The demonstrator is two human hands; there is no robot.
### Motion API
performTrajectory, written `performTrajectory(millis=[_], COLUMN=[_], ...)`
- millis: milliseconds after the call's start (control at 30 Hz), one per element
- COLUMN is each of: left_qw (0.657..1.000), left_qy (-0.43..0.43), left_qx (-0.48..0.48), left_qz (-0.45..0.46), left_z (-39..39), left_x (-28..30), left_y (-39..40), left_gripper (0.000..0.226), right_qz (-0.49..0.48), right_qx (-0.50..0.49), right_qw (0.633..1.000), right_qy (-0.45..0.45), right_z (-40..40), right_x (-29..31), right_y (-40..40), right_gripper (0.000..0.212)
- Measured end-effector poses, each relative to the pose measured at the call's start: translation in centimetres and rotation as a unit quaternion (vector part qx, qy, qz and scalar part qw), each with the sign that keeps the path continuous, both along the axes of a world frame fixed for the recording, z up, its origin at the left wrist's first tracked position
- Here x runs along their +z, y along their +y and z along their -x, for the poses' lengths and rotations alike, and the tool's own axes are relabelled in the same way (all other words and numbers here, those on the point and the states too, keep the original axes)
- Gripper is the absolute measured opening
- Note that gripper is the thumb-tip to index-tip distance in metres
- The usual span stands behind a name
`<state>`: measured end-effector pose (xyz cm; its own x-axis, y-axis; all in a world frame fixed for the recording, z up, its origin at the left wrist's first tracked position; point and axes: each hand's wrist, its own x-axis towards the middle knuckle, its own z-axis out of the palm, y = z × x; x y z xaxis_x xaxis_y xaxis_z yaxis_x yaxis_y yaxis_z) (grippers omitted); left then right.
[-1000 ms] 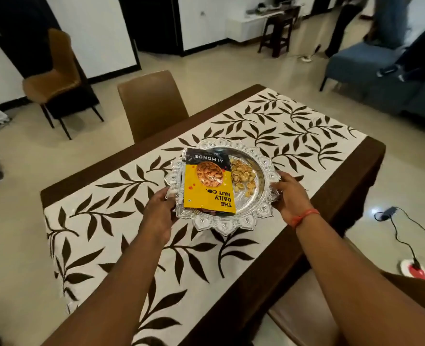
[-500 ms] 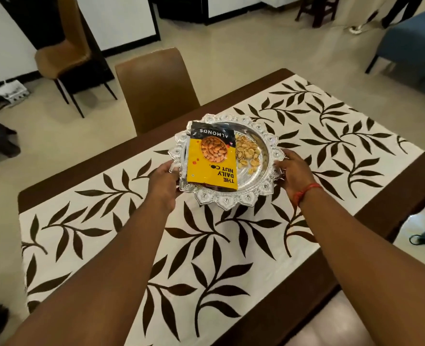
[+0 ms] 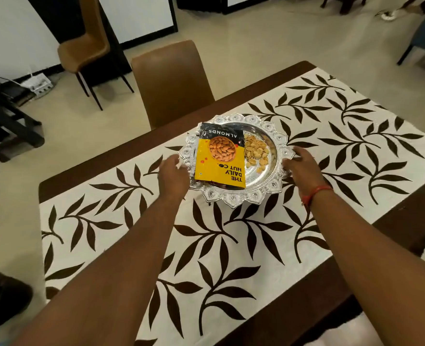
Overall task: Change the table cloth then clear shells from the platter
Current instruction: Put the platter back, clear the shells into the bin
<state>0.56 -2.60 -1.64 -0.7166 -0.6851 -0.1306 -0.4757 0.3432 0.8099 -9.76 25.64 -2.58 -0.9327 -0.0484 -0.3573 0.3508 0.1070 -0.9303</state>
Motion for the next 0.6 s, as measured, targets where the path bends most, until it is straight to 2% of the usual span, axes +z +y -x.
performTrajectory(millis=[67, 100, 167, 200, 300, 367, 533, 600], left_qw=[0.989, 0.981, 0.970, 0.965, 0.959, 0.959, 0.972, 0.974], left_qy=[0.004, -0.006, -0.064, -0.097, -0.162, -0.184, -0.157, -0.139], left_qx=[-0.008, -0.023, -0.064, -0.078, -0.095, -0.090, -0.119, -0.118], left_qz=[0.147, 0.190, 0.227, 0.230, 0.214, 0.196, 0.130, 0.133], left_z=[0.1, 0.3, 0.8, 1.1, 1.9, 2.4, 3.4, 3.4], left_x=[0.6, 1.2, 2.0, 2.2, 2.7, 2.6, 2.2, 2.5], left_y=[0.2, 0.6, 1.1, 1.4, 2.2, 2.1, 1.4, 1.6], left_gripper=[0.028, 0.028, 0.035, 0.039, 0.047, 0.048, 0.030, 0.025], right_qz=[-0.173, -0.258, -0.343, -0.354, -0.396, -0.425, -0.445, -0.444], right_qx=[-0.033, -0.034, 0.027, 0.086, 0.253, 0.305, 0.310, 0.293], right_qw=[0.978, 0.947, 0.883, 0.864, 0.811, 0.781, 0.768, 0.771], right_qy=[0.110, 0.187, 0.320, 0.348, 0.350, 0.341, 0.342, 0.349], right_z=[-0.3, -0.7, -1.9, -2.5, -4.1, -5.1, -6.2, -6.3], right_x=[0.3, 0.6, 1.5, 1.7, 1.3, 0.5, -0.6, -0.5], right_y=[-0.5, -1.0, -2.8, -4.0, -7.6, -9.5, -11.8, -12.1], right_gripper=[0.054, 0.049, 0.040, 0.038, 0.048, 0.054, 0.061, 0.062])
